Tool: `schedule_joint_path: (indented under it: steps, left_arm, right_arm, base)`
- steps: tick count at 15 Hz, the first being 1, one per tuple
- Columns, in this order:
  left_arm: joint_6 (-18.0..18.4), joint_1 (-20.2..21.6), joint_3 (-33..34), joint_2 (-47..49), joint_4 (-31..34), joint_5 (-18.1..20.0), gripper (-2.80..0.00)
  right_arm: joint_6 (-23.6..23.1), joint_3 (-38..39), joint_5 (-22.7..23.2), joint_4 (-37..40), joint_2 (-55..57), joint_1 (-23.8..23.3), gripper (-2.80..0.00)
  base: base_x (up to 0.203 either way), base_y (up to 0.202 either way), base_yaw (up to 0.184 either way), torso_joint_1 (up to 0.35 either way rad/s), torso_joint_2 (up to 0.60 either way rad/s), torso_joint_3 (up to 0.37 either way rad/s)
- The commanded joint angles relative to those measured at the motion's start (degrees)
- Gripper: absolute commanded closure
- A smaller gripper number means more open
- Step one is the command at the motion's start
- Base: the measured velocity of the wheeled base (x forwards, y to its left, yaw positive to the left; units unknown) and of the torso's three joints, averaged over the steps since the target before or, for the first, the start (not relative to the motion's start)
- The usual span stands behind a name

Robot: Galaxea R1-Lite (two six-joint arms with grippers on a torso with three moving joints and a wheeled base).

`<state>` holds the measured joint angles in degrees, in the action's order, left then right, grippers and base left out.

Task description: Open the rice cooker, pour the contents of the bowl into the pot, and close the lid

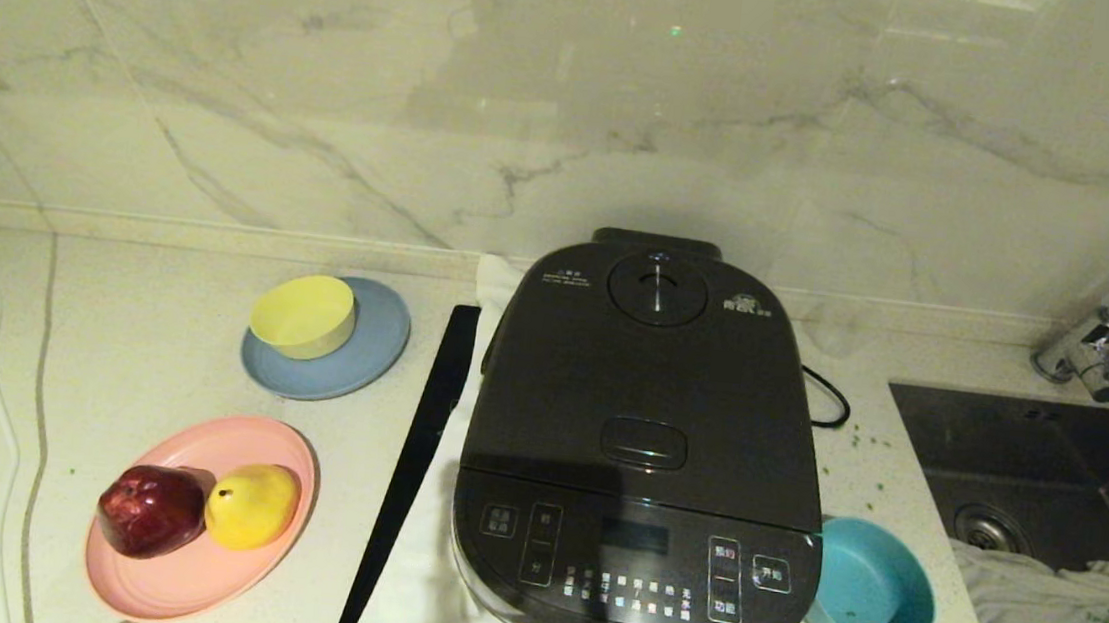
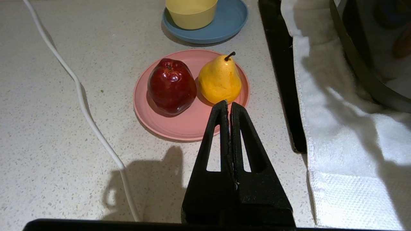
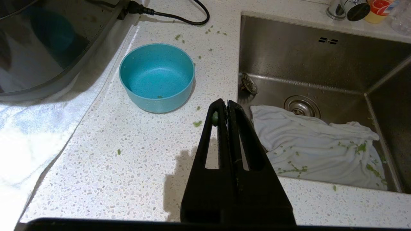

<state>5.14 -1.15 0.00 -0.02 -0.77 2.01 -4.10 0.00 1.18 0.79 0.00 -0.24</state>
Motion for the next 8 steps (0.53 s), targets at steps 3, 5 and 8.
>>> schedule_joint_path:
  steps: [3, 5, 8]
  left_arm:
    - [0.04, 0.0, 0.44, -0.06, -0.02, 0.02, 0.0]
    - [0.04, 0.0, 0.44, -0.06, -0.02, 0.02, 0.0]
    - [0.04, 0.0, 0.44, -0.06, -0.02, 0.02, 0.0]
  right_arm:
    - [0.14, 0.0, -0.04, 0.09, 0.18, -0.02, 0.0]
    - [-0.12, 0.0, 0.05, 0.0, 0.26, -0.02, 0.0]
    - [-0.03, 0.0, 0.05, 0.0, 0.26, -0.02, 0.0]
  base:
    - [0.0, 0.0, 0.0, 0.0, 0.0, 0.0]
    - [0.0, 0.0, 0.0, 0.0, 0.0, 0.0]
    - [0.0, 0.0, 0.0, 0.0, 0.0, 0.0]
